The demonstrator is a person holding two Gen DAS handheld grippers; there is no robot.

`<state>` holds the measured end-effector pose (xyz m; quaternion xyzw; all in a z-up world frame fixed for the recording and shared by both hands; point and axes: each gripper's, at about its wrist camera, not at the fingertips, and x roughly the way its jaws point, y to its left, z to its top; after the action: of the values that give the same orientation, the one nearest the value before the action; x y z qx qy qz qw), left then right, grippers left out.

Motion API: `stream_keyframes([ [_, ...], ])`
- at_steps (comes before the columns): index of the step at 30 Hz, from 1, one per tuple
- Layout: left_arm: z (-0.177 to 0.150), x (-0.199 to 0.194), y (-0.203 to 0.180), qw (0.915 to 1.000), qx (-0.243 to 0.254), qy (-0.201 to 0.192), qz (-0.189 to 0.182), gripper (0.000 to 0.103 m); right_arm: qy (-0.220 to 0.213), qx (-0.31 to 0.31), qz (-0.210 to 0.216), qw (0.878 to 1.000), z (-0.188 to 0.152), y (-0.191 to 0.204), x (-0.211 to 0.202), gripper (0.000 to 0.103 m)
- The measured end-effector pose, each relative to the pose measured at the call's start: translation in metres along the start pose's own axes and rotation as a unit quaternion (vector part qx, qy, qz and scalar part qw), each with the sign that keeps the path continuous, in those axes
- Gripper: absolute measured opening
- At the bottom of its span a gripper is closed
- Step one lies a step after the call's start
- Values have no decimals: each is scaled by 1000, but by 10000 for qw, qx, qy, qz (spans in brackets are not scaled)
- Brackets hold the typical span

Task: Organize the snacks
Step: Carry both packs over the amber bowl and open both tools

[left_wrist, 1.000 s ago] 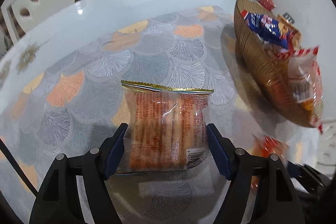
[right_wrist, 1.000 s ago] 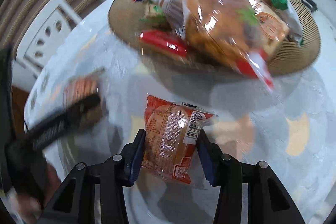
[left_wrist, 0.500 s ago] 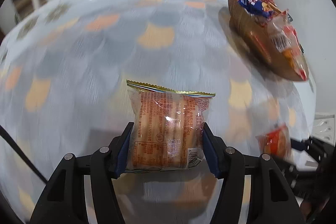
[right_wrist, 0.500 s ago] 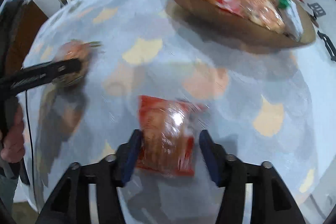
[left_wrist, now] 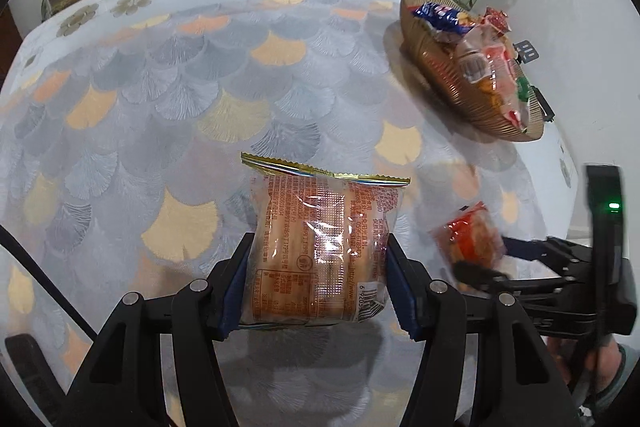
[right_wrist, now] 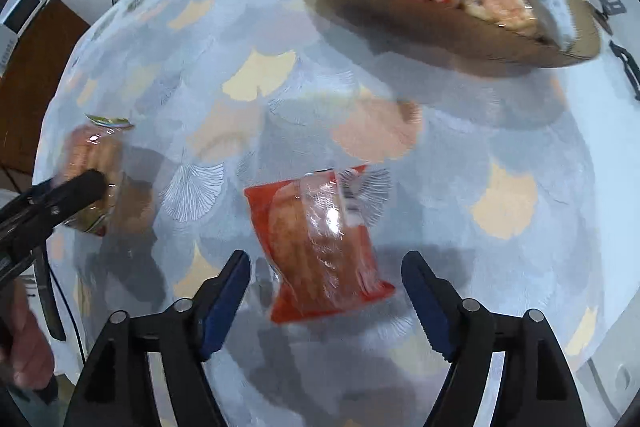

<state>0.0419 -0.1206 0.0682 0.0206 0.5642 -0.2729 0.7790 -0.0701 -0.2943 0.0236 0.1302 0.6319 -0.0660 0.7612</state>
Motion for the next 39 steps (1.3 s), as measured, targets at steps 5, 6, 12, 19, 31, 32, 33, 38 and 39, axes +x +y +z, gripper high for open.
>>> stream_keyframes([
  [5, 2, -12, -15, 9998, -111, -175, 51, 58, -196, -211, -20, 9996, -1, -3, -4, 48],
  [6, 4, -13, -19, 9997, -99, -195, 74, 58, -224, -304, -125, 9992, -2, -3, -7, 48],
  [12, 24, -17, -49, 9992, 31, -342, 208, 58, -45, -308, 405, 9987, 0, -28, -33, 47],
  [19, 68, -18, -101, 9976, 183, -643, 188, 58, -410, -730, 983, 9916, 6, -63, -100, 47],
  [31, 146, -1, -161, 9945, 243, -1011, 126, 58, -1313, -101, 926, 9870, 102, -147, -158, 47],
  [32, 152, 1, -165, 9945, 241, -1008, 136, 58, -1312, -35, 954, 9868, 117, -147, -156, 47],
  [33, 158, 4, -169, 9946, 252, -1001, 129, 58, -1313, 53, 999, 9863, 127, -156, -156, 47],
  [38, 178, 18, -187, 9942, 465, -957, 141, 58, -1336, 212, 894, 9868, 157, -172, -152, 47],
  [39, 182, 20, -190, 9937, 497, -987, 183, 58, -1310, 228, 910, 9869, 164, -175, -151, 47],
])
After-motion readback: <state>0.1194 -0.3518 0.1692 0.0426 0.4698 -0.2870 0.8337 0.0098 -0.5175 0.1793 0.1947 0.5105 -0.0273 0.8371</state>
